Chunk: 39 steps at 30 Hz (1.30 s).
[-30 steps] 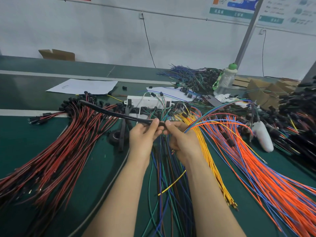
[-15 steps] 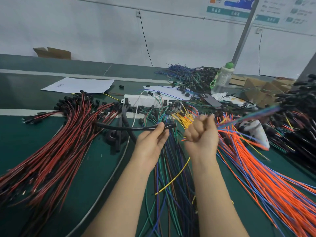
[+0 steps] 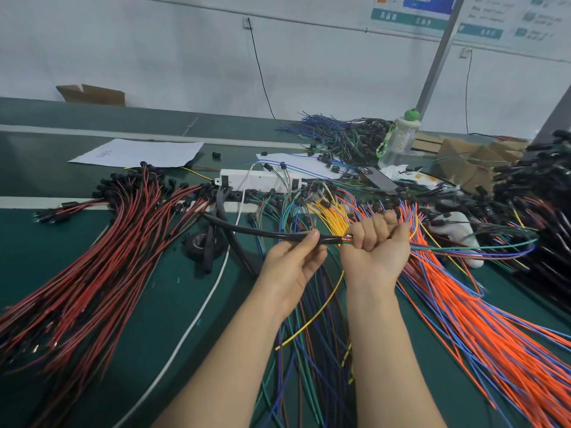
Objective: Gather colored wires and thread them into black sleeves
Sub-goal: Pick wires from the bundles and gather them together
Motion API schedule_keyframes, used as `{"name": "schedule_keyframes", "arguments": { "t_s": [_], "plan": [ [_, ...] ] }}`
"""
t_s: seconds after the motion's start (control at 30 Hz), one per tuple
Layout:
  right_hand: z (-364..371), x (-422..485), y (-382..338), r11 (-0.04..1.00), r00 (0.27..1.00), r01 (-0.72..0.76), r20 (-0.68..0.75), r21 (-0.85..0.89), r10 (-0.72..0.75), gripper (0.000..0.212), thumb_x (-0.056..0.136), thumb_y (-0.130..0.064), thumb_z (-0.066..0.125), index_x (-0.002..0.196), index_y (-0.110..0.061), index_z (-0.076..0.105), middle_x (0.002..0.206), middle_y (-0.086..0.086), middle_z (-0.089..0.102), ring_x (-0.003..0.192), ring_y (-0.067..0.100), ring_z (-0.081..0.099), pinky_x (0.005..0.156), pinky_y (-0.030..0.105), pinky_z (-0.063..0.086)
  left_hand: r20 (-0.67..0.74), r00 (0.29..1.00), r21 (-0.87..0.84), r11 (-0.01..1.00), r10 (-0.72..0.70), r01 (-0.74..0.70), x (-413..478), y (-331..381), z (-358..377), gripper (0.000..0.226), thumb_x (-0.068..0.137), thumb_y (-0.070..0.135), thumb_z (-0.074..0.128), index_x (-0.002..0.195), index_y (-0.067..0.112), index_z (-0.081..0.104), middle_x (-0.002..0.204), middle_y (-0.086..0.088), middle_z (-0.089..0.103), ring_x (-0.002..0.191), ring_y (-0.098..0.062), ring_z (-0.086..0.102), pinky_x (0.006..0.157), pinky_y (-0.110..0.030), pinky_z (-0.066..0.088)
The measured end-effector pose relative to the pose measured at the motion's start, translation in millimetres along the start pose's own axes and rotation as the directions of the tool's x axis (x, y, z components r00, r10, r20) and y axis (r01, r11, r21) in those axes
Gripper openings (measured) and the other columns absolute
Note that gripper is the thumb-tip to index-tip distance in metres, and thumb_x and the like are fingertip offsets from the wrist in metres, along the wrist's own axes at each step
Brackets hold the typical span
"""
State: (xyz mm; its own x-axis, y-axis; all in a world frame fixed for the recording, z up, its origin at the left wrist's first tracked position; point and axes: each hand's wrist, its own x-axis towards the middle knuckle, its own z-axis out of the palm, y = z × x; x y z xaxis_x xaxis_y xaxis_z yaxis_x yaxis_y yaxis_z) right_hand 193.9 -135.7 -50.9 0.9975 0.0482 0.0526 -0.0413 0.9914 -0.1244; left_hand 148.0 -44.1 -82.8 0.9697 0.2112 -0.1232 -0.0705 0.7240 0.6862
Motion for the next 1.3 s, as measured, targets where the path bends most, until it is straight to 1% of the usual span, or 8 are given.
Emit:
{"name": "schedule_keyframes", "arguments": {
  "t_s": [0.33,0.7,0.9,0.97,1.07,1.13,1.23,1.3],
  "plan": [
    [-1,1,1,0.992,0.999,0.04,-0.018,-0.119,-0.043,0.05,0.103,-0.043,0.025,0.067,-0.015,0.043,0.038,-0.007,0.02,0.042,0.012,0.003,0.031,0.018,0.012,0.094,0.995,0.022,0.999,-0.025,0.023,-1,-3,1,0.006,0.088,0.005,0.058,0.086,0.001,0.062,0.073,-0.004,0.066,0.064,-0.005,0.066,0.062,-0.012,0.053],
    [-2,2,7,0.988,0.999,0.033,0.018,-0.153,-0.031,0.05,0.103,-0.044,0.023,0.068,-0.013,0.042,0.037,-0.007,0.021,0.04,0.011,0.004,0.033,0.017,0.012,0.108,0.985,0.027,0.99,0.136,-0.14,1,-8,2,0.009,0.087,0.002,0.058,0.082,0.007,0.062,0.071,0.002,0.068,0.069,-0.004,0.065,0.067,-0.013,0.052],
    [-4,4,10,0.975,0.998,0.067,0.007,-0.213,-0.067,0.051,0.104,-0.043,0.023,0.068,-0.012,0.042,0.038,-0.005,0.025,0.032,0.009,0.025,0.038,0.017,0.023,0.167,0.969,0.177,0.961,0.184,-0.213,1,-9,-1,0.01,0.087,0.003,0.06,0.082,0.011,0.062,0.073,0.003,0.069,0.074,-0.006,0.066,0.07,-0.014,0.052],
    [-5,7,13,0.937,0.995,0.077,-0.03,-0.342,-0.093,0.054,0.104,-0.043,0.023,0.066,-0.011,0.044,0.039,-0.003,0.034,0.04,0.013,0.039,0.049,0.021,0.033,0.167,0.968,0.174,0.961,0.188,-0.217,1,-8,-1,0.011,0.088,0.003,0.059,0.081,0.011,0.062,0.072,0.004,0.069,0.072,-0.006,0.066,0.069,-0.014,0.052],
    [-9,8,21,0.806,0.99,0.073,-0.052,-0.588,-0.127,0.06,0.104,-0.042,0.023,0.06,-0.011,0.049,0.05,0.0,0.051,0.049,0.013,0.048,0.056,0.025,0.036,0.14,0.967,0.134,0.963,0.214,-0.233,1,-4,0,0.011,0.089,0.002,0.057,0.081,0.009,0.061,0.07,0.004,0.069,0.069,-0.006,0.067,0.067,-0.013,0.052],
    [-12,7,25,0.742,0.992,0.051,-0.051,-0.668,-0.114,0.064,0.104,-0.043,0.023,0.057,-0.011,0.052,0.053,-0.001,0.055,0.048,0.012,0.046,0.052,0.025,0.033,0.116,0.965,0.114,0.962,0.236,-0.249,1,1,0,0.011,0.089,0.002,0.056,0.082,0.008,0.061,0.068,0.004,0.069,0.066,-0.005,0.066,0.065,-0.013,0.052],
    [-12,6,27,0.626,0.987,0.027,-0.077,-0.779,-0.138,0.064,0.103,-0.048,0.024,0.055,-0.013,0.049,0.043,-0.005,0.047,0.036,0.01,0.037,0.042,0.021,0.027,0.084,0.969,0.126,0.962,0.233,-0.243,3,6,-2,0.009,0.088,0.004,0.057,0.082,0.008,0.063,0.066,0.004,0.068,0.062,-0.004,0.064,0.063,-0.013,0.052],
    [-10,4,26,0.648,0.987,0.024,-0.084,-0.762,-0.136,0.06,0.103,-0.047,0.027,0.055,-0.013,0.042,0.041,-0.004,0.042,0.03,0.01,0.03,0.038,0.015,0.021,0.078,0.971,0.165,0.958,0.224,-0.234,2,8,-3,0.009,0.088,0.005,0.059,0.081,0.009,0.063,0.064,0.005,0.066,0.061,-0.003,0.063,0.061,-0.014,0.052]
  ]
}}
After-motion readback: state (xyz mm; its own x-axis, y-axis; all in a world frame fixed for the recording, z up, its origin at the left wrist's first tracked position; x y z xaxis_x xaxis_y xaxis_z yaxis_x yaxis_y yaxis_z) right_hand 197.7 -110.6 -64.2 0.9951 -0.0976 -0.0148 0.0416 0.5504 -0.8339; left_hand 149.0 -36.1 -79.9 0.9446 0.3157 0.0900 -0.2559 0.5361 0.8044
